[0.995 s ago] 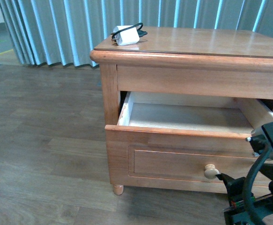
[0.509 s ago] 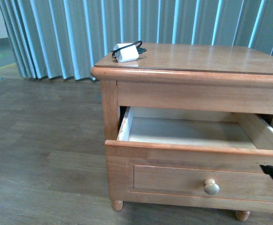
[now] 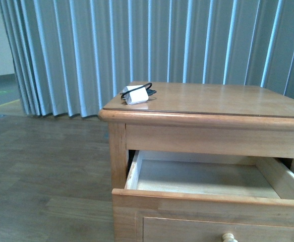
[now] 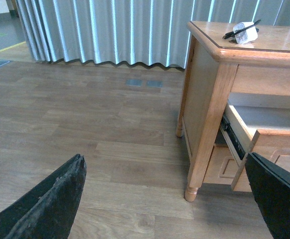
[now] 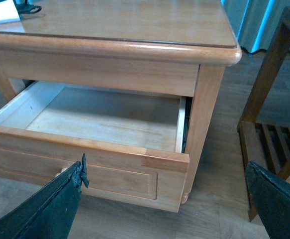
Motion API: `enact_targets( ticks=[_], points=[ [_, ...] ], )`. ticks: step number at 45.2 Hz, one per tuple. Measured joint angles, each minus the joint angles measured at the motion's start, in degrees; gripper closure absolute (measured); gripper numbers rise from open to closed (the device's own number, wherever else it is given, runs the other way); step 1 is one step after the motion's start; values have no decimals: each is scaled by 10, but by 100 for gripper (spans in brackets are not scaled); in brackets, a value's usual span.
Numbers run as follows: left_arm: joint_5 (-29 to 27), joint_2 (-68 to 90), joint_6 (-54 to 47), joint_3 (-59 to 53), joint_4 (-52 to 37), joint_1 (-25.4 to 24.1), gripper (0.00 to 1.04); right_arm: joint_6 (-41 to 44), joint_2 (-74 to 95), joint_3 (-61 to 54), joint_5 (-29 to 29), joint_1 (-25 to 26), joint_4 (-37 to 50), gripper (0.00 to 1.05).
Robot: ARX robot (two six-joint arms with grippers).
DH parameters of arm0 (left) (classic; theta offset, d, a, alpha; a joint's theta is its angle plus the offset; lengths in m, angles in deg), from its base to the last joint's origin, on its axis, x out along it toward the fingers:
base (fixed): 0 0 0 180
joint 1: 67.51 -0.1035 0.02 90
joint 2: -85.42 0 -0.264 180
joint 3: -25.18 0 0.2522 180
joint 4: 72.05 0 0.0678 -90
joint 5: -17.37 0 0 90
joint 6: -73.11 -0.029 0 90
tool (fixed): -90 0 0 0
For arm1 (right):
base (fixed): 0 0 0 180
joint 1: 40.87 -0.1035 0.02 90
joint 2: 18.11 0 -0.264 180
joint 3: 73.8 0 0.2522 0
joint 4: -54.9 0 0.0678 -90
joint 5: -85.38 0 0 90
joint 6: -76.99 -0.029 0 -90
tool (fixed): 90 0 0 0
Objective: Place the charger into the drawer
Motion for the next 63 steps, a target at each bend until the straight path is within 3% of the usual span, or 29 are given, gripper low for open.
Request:
enact_targets(
  ticks=[11,31,34,39,47,54,56,63],
  points=[
    [0,0,0,0,0,0,6,-66,-12,-12,86,84,15,8],
    [0,0,0,0,0,0,6,-98,-12,-13,90,89,17,8],
    [0,0,0,0,0,0,6,-79,-33,-53,-10,59,104,22],
    [0,0,0,0,0,0,6,-67,-99,-85,-91,-5,89,47],
    [0,0,0,0,0,0,6,-61,-164,-105,-155,-71,45,79],
    [0,0,0,0,0,0,6,-59,-203,-114,-188,-108,19,100],
    [0,0,0,0,0,0,6,-59,-208,-116,-191,-113,16,95],
    [0,0,0,0,0,0,6,-59,-211,-116,-192,-117,16,61]
  ],
)
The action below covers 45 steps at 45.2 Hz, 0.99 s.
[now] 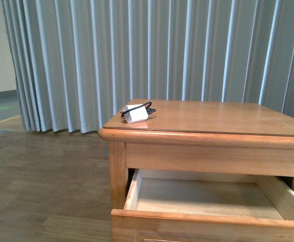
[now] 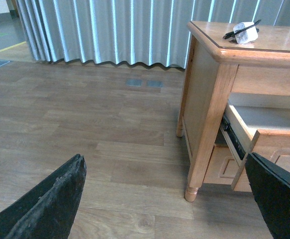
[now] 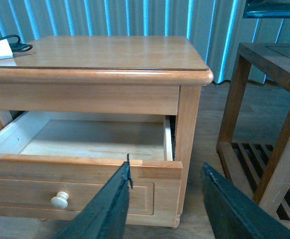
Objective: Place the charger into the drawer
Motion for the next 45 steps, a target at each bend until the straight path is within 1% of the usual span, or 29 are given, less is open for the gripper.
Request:
enact_targets(
  ticks=[2,4,5,12,13,14,16,17,18,21,24,26,27,29,36,40,45],
  points=[
    [0,0,0,0,0,0,6,0,0,0,0,0,0,51],
    [0,0,0,0,0,0,6,0,0,0,0,0,0,44],
    [0,0,0,0,0,0,6,0,0,0,0,0,0,38],
    [0,0,0,0,0,0,6,0,0,0,-1,0,0,14],
    [-12,2,3,0,-2,2,6,0,0,0,-1,0,0,10],
    [-39,7,10,-1,-11,12,6,0,0,0,-1,0,0,7],
    [-169,33,49,-1,-60,53,6,0,0,0,-1,0,0,7],
    [-213,42,59,-1,-75,68,6,0,0,0,-1,0,0,8],
    [-296,60,94,-1,-99,96,6,0,0,0,-1,0,0,9],
    [-386,91,123,-1,-132,118,6,0,-1,0,-1,0,0,8],
    [-429,125,144,0,-164,125,6,0,-1,0,-1,0,0,8],
    [-431,157,151,2,-186,126,6,0,-1,0,-2,0,0,8],
    [-419,187,153,6,-201,127,6,0,-1,0,-2,0,0,8],
    [-382,245,162,21,-223,123,6,0,-1,0,-2,0,0,8],
    [-282,391,165,79,-254,106,6,0,-1,0,-2,0,0,8],
    [-195,494,152,130,-285,102,6,0,-1,0,-2,0,0,8],
    [-143,591,134,196,-311,100,6,0,-1,0,-2,0,0,8]
  ],
)
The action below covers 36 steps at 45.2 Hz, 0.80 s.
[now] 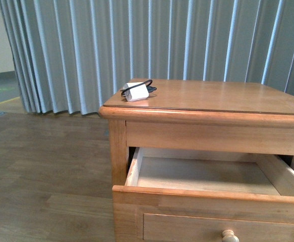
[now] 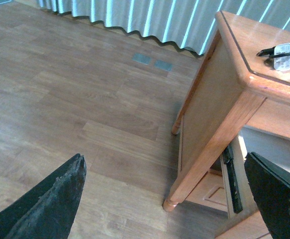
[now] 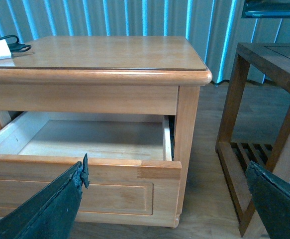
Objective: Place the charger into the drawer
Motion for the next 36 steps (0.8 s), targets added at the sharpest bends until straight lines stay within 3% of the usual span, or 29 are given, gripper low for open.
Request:
enact_targets(
  ticks=[13,19,36],
  points=[
    [70,185,-46,182,2,-4,6,0,0,0,0,0,0,8],
    [131,269,-76,297,22,8,6,0,0,0,0,0,0,8],
    [210,427,-92,487,54,22,6,0,0,0,0,0,0,8]
  ],
)
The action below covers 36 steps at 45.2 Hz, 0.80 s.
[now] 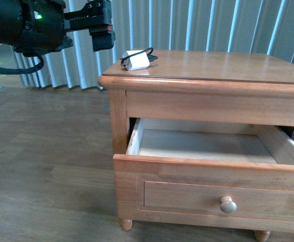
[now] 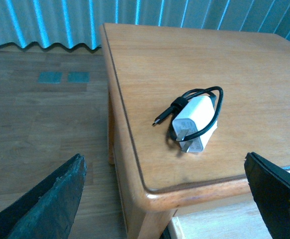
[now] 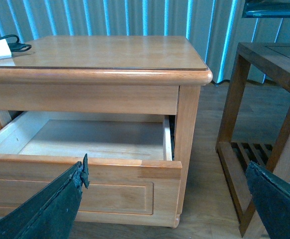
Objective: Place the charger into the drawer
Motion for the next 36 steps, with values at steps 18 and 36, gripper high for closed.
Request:
enact_targets(
  ticks=[18,36],
  points=[
    [46,140,-4,161,32,19,6,0,0,0,0,0,0,8],
    [61,245,-4,289,64,31,6,0,0,0,0,0,0,8]
  ],
)
